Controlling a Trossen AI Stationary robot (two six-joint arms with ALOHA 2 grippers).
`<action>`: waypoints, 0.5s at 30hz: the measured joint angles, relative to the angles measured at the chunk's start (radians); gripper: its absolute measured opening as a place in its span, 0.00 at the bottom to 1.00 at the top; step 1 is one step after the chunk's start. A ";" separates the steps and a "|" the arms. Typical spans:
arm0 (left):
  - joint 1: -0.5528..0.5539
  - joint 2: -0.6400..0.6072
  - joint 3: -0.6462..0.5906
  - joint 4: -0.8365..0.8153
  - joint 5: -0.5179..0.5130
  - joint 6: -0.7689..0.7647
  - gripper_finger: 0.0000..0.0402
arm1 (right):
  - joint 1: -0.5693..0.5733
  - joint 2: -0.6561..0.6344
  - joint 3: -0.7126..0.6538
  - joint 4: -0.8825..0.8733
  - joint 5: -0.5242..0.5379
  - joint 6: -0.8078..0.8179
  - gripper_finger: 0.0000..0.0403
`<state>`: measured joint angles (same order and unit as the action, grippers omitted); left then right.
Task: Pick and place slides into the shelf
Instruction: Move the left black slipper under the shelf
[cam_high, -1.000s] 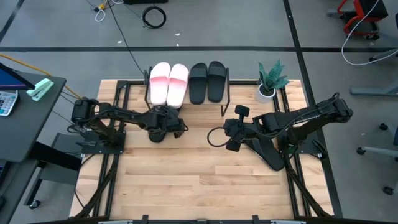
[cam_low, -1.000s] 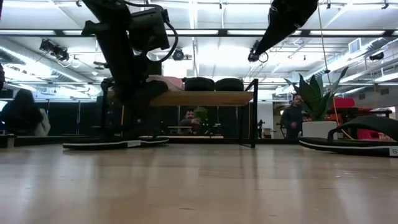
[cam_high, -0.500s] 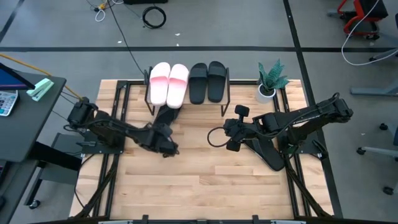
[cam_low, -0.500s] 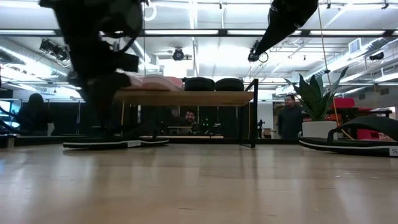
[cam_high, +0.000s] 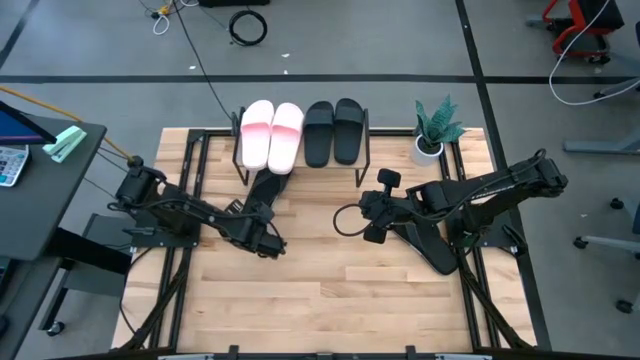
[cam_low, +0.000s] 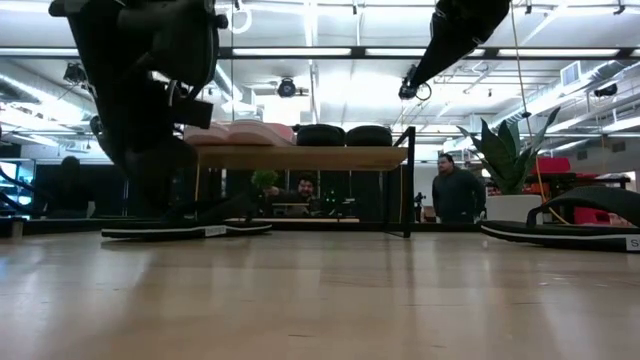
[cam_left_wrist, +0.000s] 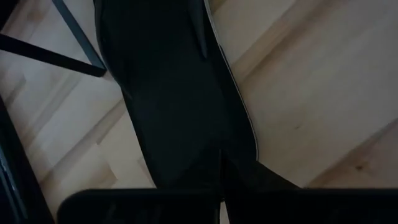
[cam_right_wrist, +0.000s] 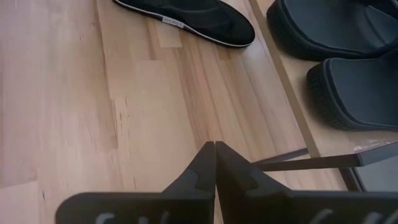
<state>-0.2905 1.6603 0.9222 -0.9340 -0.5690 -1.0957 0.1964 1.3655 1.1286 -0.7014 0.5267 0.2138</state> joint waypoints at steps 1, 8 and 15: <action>0.004 0.004 0.000 -0.003 0.000 0.001 0.01 | 0.000 0.000 0.000 0.000 0.000 0.000 0.02; 0.025 0.003 -0.049 0.010 -0.003 -0.073 0.01 | 0.000 0.000 0.000 0.000 0.000 0.000 0.02; 0.024 0.002 -0.104 0.086 0.010 -0.072 0.01 | 0.000 0.000 0.000 0.000 0.000 0.000 0.02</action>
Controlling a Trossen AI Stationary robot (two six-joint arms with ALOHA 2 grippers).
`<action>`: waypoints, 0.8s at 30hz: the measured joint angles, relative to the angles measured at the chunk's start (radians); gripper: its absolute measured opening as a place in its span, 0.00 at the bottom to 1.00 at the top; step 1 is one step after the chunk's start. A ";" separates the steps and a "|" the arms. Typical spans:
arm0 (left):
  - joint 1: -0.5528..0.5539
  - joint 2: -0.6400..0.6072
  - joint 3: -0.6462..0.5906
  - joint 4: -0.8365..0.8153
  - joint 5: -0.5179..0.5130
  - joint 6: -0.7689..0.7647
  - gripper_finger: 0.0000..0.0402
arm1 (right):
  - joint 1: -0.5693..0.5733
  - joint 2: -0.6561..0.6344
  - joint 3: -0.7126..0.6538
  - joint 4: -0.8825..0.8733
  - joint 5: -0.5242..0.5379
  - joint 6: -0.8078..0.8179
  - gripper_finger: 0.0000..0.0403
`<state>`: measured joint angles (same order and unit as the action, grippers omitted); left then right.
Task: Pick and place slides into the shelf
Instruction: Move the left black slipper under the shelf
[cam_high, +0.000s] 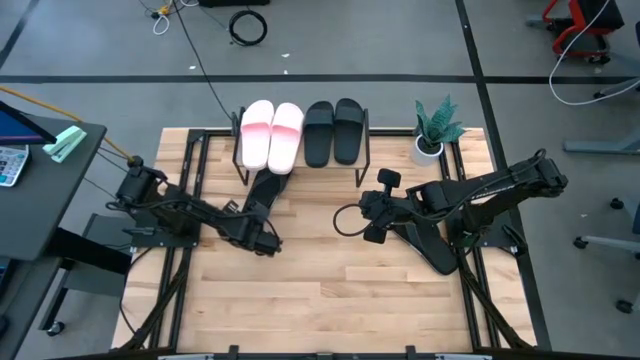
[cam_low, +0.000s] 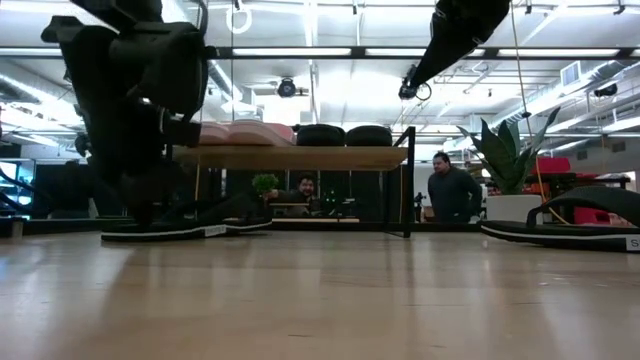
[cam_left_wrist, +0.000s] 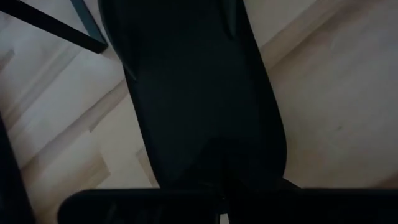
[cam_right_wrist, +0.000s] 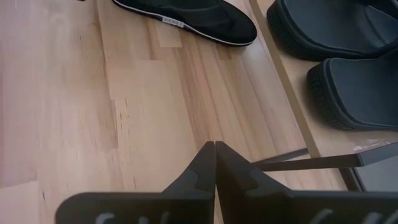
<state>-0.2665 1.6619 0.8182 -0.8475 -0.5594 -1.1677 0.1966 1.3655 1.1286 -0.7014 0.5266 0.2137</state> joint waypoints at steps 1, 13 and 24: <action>0.000 -0.001 -0.010 0.017 -0.001 0.001 0.01 | 0.000 0.000 0.000 0.000 0.000 0.000 0.02; 0.016 -0.005 -0.031 0.101 -0.021 -0.002 0.02 | 0.000 0.000 0.000 0.000 0.000 0.000 0.02; 0.077 -0.004 -0.030 0.216 -0.040 0.009 0.01 | 0.000 0.000 0.000 0.000 0.000 -0.002 0.02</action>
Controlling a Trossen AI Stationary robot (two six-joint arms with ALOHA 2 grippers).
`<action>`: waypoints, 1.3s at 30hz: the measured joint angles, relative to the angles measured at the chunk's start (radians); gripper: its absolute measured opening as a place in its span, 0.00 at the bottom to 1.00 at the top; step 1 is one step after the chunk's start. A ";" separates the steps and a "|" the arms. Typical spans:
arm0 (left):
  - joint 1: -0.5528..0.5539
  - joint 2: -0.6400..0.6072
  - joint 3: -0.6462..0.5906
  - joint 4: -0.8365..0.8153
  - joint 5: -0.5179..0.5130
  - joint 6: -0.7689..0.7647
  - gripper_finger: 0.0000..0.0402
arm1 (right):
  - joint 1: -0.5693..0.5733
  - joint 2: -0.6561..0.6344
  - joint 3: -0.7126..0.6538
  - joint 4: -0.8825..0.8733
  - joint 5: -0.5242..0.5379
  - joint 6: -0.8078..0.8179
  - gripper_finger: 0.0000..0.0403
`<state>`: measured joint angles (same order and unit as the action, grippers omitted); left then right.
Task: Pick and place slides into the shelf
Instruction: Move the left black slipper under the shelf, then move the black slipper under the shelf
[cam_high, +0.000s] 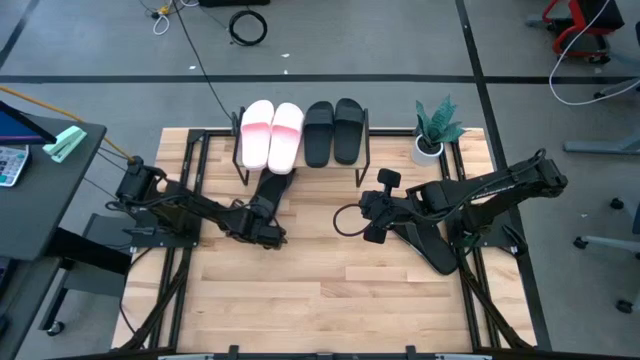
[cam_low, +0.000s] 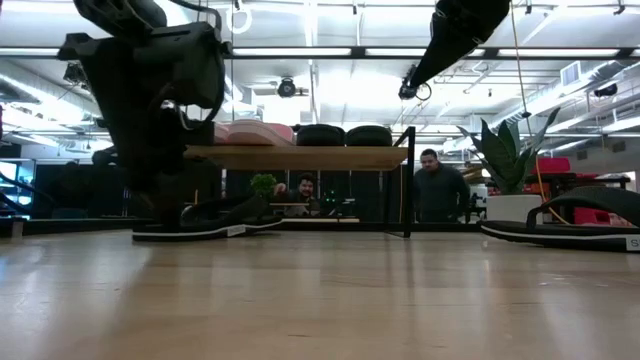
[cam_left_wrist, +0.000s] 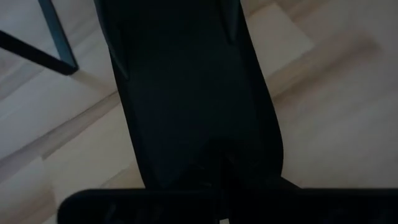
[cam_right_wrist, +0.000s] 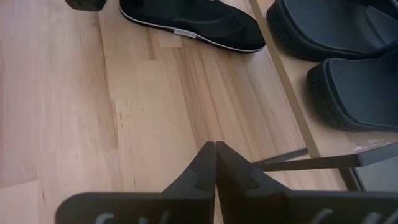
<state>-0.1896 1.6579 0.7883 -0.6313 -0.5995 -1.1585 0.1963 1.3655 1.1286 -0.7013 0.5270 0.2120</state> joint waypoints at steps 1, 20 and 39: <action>0.010 0.000 0.001 0.011 0.000 0.000 0.01 | 0.000 0.000 0.000 0.000 0.000 -0.004 0.02; 0.233 0.002 0.000 0.146 -0.003 0.157 0.01 | 0.000 0.000 0.000 0.003 0.000 -0.006 0.02; 0.142 -0.016 0.253 -0.090 -0.007 0.323 0.06 | 0.023 0.000 -0.002 -0.075 0.001 0.166 0.02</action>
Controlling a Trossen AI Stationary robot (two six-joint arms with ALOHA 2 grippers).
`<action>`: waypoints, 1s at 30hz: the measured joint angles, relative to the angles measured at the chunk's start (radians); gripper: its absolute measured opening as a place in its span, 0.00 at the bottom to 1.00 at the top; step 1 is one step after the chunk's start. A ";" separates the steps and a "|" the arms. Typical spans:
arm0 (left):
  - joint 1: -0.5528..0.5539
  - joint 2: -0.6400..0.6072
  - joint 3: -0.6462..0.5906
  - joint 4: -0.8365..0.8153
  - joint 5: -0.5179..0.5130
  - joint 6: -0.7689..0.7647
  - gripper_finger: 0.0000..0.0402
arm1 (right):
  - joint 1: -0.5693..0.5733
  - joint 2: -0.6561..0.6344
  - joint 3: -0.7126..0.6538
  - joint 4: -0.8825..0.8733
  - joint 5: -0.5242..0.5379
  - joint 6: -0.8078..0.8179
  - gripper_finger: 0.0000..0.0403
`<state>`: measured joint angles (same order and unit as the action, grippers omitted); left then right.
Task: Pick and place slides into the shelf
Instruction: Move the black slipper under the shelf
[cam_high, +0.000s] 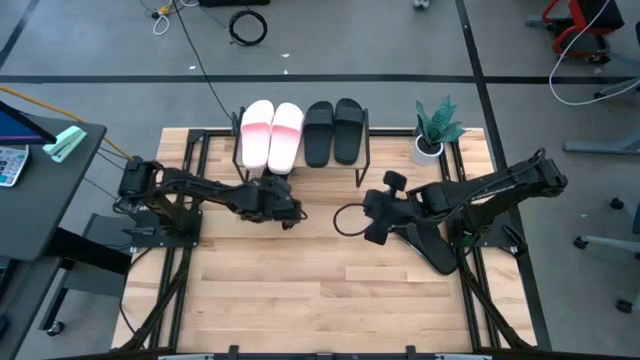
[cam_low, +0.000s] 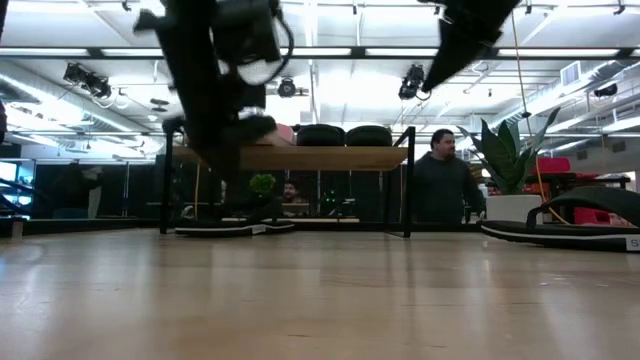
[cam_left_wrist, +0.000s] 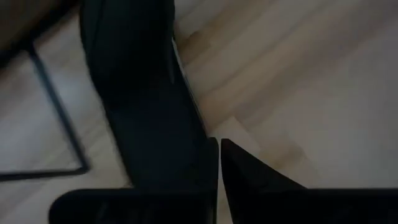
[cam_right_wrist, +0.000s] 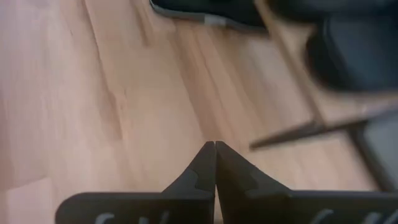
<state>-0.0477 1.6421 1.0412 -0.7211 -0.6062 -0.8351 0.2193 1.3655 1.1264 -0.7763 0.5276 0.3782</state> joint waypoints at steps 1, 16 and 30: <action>-0.015 0.000 0.034 -0.061 0.000 0.010 0.05 | 0.013 -0.001 -0.010 -0.019 0.000 0.048 0.02; -0.153 -0.002 0.322 -0.242 -0.068 0.219 0.08 | 0.474 -0.001 -0.126 -0.156 -0.264 0.769 0.01; -0.152 -0.002 0.321 -0.241 -0.067 0.271 0.03 | 0.602 -0.001 -0.127 -0.375 -0.181 1.146 0.10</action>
<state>-0.1993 1.6405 1.3624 -0.9619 -0.6735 -0.5640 0.8213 1.3648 0.9997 -1.1515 0.3468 1.5245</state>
